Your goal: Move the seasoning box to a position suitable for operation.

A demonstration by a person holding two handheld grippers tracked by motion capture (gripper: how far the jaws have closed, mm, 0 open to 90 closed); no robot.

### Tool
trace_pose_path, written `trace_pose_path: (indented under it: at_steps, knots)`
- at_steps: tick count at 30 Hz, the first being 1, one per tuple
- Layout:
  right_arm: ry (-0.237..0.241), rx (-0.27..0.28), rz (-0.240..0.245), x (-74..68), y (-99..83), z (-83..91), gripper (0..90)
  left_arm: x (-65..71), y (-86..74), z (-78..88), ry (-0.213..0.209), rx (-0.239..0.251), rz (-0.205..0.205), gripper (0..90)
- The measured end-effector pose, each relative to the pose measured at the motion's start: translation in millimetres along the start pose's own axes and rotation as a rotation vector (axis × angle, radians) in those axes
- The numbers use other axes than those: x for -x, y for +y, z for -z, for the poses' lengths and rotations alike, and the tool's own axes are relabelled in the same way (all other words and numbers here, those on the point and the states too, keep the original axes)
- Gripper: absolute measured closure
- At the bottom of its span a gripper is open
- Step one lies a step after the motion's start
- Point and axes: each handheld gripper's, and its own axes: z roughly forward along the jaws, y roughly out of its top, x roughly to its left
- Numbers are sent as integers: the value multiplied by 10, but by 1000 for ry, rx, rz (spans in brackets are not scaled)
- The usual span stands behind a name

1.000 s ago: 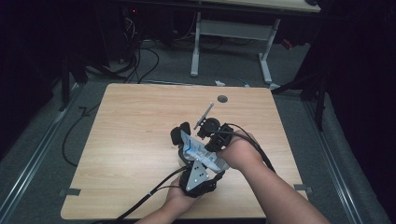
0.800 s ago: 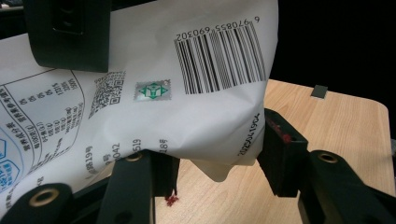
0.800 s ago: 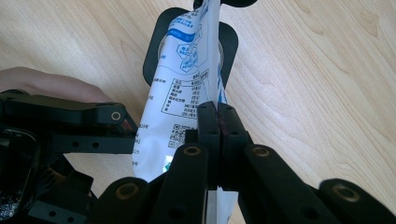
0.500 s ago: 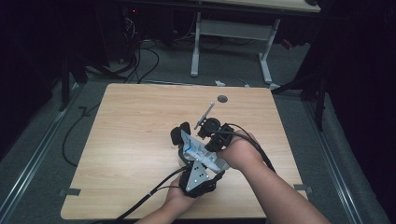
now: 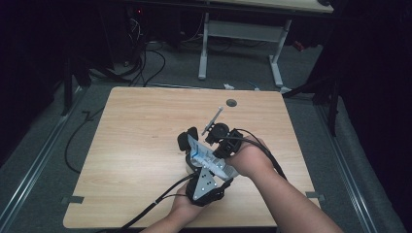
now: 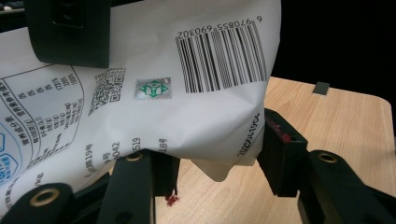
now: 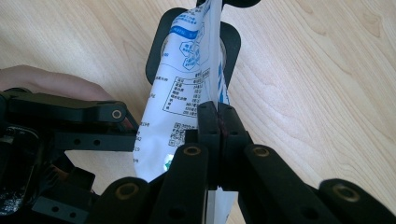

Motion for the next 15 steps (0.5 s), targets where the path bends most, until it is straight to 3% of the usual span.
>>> trace_pose_path:
  at_steps: [15]
  knots:
    - [24, 4, -13, -4, -70, -6, 900, -35, -99, 47, 2, -14, -1, 544]
